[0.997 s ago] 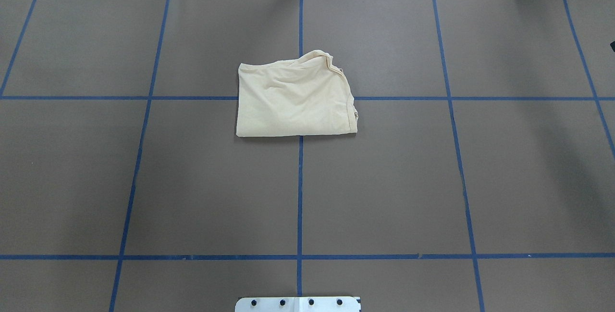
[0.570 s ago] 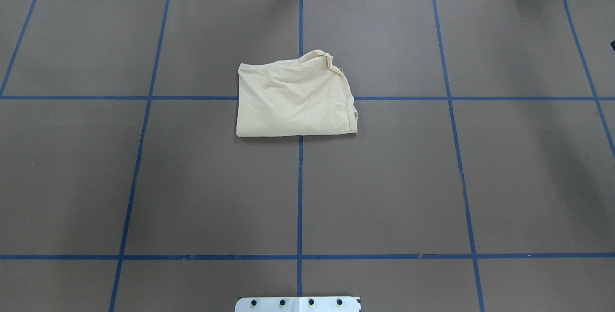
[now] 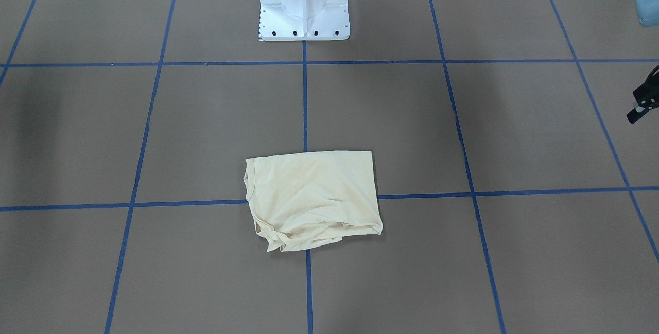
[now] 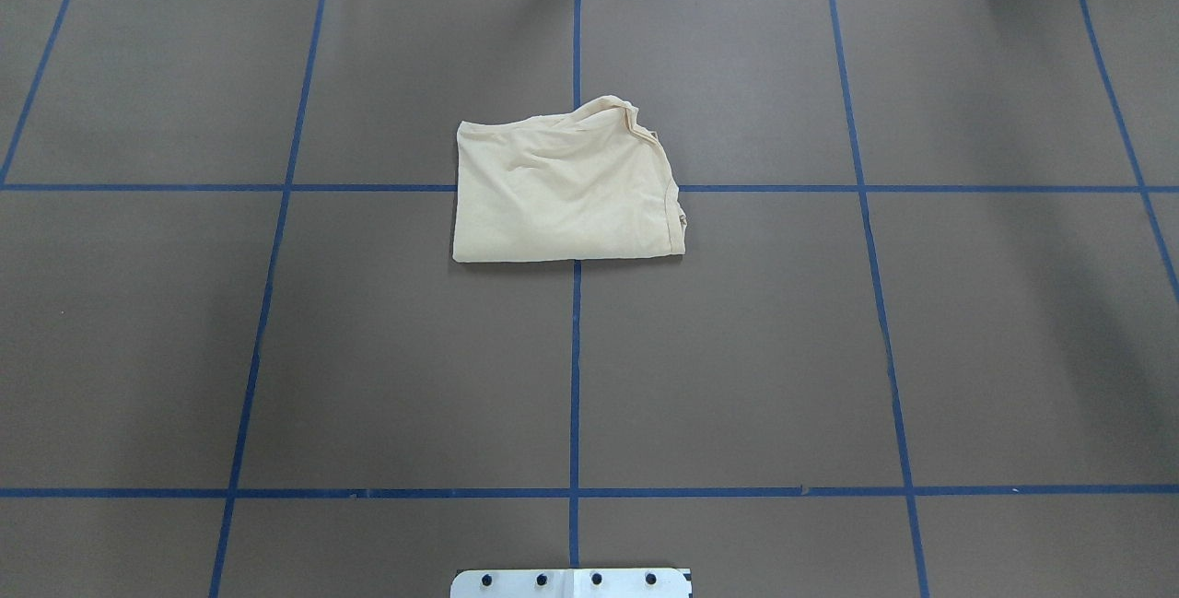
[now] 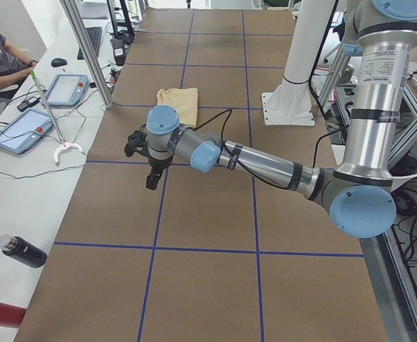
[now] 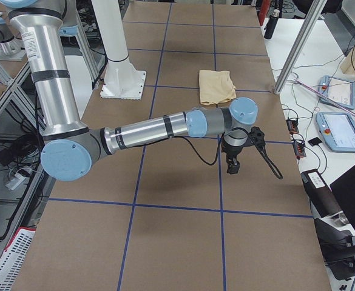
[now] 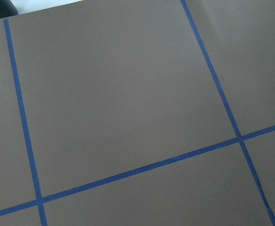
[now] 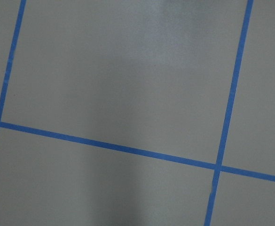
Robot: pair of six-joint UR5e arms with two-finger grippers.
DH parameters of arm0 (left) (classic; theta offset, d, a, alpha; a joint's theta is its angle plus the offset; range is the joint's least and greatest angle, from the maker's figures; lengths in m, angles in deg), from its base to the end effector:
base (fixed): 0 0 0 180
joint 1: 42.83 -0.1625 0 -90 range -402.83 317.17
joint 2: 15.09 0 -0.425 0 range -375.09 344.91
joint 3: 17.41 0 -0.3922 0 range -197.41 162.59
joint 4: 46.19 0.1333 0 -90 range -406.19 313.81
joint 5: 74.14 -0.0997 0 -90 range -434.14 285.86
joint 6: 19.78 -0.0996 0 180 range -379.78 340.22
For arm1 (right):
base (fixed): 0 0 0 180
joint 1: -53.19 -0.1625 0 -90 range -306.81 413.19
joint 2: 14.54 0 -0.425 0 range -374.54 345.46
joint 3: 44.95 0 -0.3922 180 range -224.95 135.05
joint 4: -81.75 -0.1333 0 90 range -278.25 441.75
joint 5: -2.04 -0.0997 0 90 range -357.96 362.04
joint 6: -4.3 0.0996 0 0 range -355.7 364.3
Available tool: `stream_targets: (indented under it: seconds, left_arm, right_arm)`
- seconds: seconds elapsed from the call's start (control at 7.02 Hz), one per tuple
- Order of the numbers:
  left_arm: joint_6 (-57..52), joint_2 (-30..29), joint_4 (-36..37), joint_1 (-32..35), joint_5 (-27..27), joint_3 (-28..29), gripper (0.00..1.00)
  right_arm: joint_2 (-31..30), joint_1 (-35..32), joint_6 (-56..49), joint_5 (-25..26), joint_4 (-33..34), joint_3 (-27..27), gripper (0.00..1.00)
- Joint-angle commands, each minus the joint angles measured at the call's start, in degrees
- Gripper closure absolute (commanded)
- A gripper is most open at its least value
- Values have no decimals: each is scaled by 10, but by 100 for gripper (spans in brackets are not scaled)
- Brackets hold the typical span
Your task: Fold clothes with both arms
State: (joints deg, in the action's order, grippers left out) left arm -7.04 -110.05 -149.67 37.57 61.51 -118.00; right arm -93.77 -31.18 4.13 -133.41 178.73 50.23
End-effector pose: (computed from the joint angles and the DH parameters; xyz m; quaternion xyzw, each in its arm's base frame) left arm 0.0281 -0.5384 0.4933 0.1539 0.4132 0.0727 0.8946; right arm 0.0065 -0.5693 0.5257 0.0537 -0.3881 -0.0767 0.9168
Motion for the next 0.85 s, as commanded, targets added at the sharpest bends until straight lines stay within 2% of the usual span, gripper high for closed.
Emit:
stream_targets:
  seconds: [0.0,0.28,0.43,0.71]
  left_arm:
    - [0,-5,-1,7,0,28,0]
    - [-1,-5,-1,39,7,36,0]
    - [-1,-1,-1,43,36,36,0]
    - [4,24,-8,48,33,30,0]
  right_arm:
    - [-27,0,-1,5,-4,19,0]
    - [-36,1,-3,5,-5,20,0]
    - [-38,0,-2,5,-5,20,0]
    - [-43,0,-2,4,-5,33,0]
